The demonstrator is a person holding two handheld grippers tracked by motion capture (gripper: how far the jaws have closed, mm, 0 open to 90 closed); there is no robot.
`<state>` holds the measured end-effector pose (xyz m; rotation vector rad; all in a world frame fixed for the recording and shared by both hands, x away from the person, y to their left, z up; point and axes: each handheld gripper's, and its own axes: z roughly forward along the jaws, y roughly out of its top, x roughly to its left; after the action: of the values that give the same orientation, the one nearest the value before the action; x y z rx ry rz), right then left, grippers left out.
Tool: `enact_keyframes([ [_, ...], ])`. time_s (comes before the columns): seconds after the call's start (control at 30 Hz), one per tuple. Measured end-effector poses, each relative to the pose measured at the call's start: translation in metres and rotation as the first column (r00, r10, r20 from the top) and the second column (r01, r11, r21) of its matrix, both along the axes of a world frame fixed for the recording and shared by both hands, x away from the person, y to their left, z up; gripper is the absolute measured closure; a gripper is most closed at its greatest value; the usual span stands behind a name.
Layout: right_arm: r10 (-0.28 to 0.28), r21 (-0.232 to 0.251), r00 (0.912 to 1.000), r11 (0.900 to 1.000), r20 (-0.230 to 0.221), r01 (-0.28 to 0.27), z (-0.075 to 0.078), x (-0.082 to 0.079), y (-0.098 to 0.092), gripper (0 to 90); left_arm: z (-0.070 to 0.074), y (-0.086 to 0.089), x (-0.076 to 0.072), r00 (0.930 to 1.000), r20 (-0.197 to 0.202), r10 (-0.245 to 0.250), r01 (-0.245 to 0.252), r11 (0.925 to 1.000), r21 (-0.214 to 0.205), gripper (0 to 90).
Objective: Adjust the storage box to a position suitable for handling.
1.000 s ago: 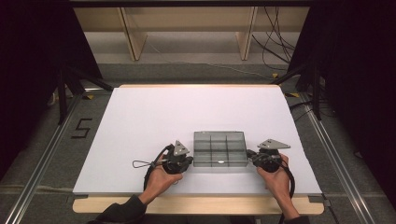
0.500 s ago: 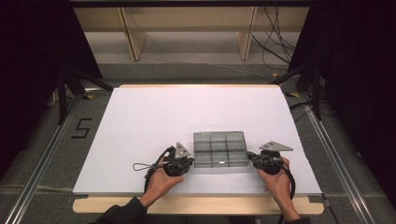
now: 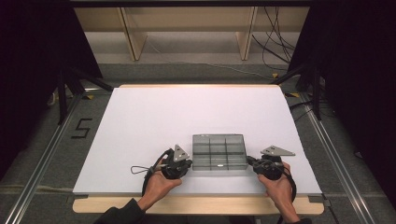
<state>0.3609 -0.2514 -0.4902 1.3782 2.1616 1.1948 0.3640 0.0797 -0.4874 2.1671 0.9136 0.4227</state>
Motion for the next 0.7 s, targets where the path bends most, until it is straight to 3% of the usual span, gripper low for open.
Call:
enact_keyframes([
  [0.03,0.020,0.011,0.9998,0.9997,-0.003,-0.020,0.001,-0.002,-0.002,90.0,0.000,0.000,-0.001,0.9998,0.015,-0.009,0.009,0.9999,-0.006,89.5],
  [0.07,0.008,0.003,0.9999,1.0000,0.011,-0.008,0.000,-0.002,-0.001,90.0,0.000,-0.001,-0.003,0.9998,0.021,-0.005,0.005,0.9999,-0.009,89.5],
  [0.1,0.007,0.020,1.0000,0.9998,0.000,-0.007,0.000,-0.003,-0.001,90.0,0.000,0.000,-0.004,0.9996,0.025,-0.016,0.016,0.9998,0.010,89.5],
  [0.13,0.001,0.011,1.0000,0.9999,-0.006,-0.001,0.000,-0.004,-0.001,90.0,0.000,-0.001,-0.005,0.9996,0.027,-0.012,0.012,0.9999,0.001,89.5],
  [0.2,0.002,0.011,1.0000,0.9999,0.009,-0.002,-0.001,-0.004,-0.001,90.0,-0.001,-0.001,-0.006,0.9999,0.012,0.001,-0.001,0.9999,-0.016,89.5],
  [0.3,-0.014,0.017,0.9996,0.9998,-0.025,0.015,0.001,-0.007,0.002,90.0,0.001,0.001,-0.007,0.9994,0.025,-0.023,0.023,0.9996,0.015,89.5],
  [0.37,0.011,-0.001,0.9999,0.9999,0.011,-0.011,0.001,-0.006,-0.001,90.0,0.000,0.000,-0.009,0.9995,0.024,-0.018,0.018,0.9998,0.004,89.5],
  [0.47,0.002,0.000,1.0000,1.0000,0.006,-0.002,0.000,-0.007,0.000,90.0,0.000,0.001,-0.011,0.9992,0.035,-0.018,0.018,0.9998,0.006,89.5],
  [0.5,0.016,-0.002,0.9997,0.9999,-0.017,-0.016,0.001,-0.009,-0.001,90.0,0.000,0.001,-0.013,0.9994,0.026,-0.023,0.023,0.9997,0.009,89.5],
  [0.53,0.016,-0.015,0.9999,0.9998,0.004,-0.016,0.001,-0.009,-0.001,90.0,0.000,0.001,-0.014,0.9993,0.030,-0.022,0.022,0.9998,0.002,89.5],
  [0.6,0.008,-0.020,1.0000,0.9998,-0.005,-0.008,0.001,-0.012,-0.001,90.0,0.001,0.002,-0.016,0.9990,0.026,-0.035,0.035,0.9993,0.016,89.6],
  [0.63,0.008,0.006,1.0000,1.0000,0.000,-0.008,0.001,-0.014,-0.001,90.0,0.000,0.001,-0.017,0.9990,0.034,-0.029,0.029,0.9995,0.009,89.5],
  [0.7,0.016,0.003,0.9998,0.9999,-0.006,-0.016,0.002,-0.016,-0.001,90.0,0.000,0.002,-0.019,0.9987,0.034,-0.039,0.039,0.9992,0.013,89.5],
])
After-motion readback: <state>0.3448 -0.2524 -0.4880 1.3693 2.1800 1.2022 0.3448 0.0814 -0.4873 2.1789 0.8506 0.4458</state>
